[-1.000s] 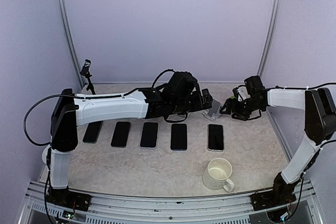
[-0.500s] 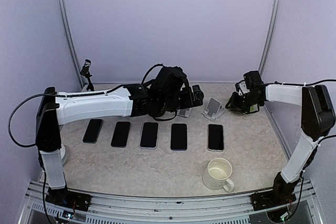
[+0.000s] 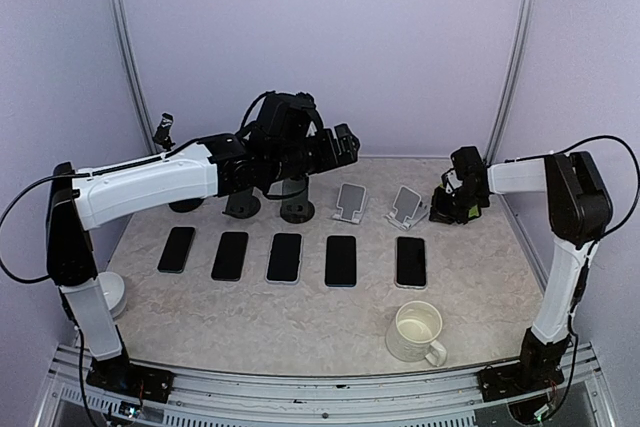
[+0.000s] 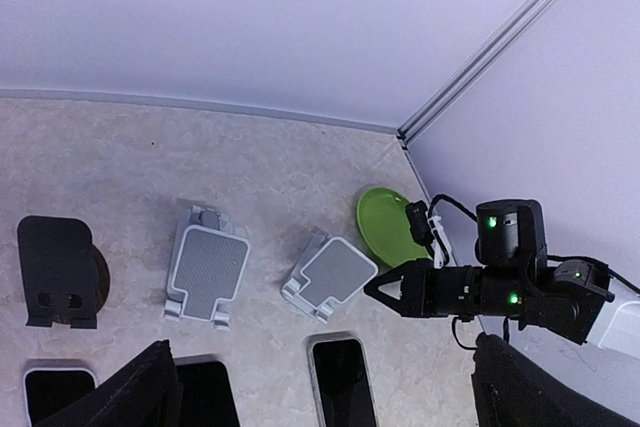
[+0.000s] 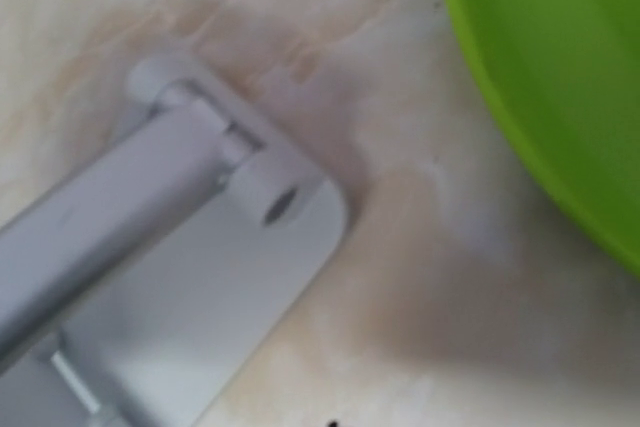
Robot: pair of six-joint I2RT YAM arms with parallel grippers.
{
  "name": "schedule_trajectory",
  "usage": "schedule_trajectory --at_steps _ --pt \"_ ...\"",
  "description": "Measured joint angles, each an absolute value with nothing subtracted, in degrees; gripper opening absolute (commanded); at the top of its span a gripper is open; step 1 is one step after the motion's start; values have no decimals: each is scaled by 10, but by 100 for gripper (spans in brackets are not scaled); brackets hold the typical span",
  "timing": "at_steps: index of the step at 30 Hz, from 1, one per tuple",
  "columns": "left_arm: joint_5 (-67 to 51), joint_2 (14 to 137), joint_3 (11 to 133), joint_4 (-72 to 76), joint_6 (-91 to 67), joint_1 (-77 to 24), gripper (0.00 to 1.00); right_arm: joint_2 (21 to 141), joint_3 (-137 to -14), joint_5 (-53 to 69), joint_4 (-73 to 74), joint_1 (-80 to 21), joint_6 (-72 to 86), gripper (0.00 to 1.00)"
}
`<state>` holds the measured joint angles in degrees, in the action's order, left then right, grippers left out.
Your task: Remove the phone from the phone stand
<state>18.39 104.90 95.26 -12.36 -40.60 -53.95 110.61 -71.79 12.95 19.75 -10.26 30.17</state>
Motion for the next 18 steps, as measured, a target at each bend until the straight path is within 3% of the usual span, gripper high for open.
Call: schedule_trajectory --at_steps 18 --pt "162 1017 921 -134 -379 -463 99 1248 -876 104 189 -107 285 1"
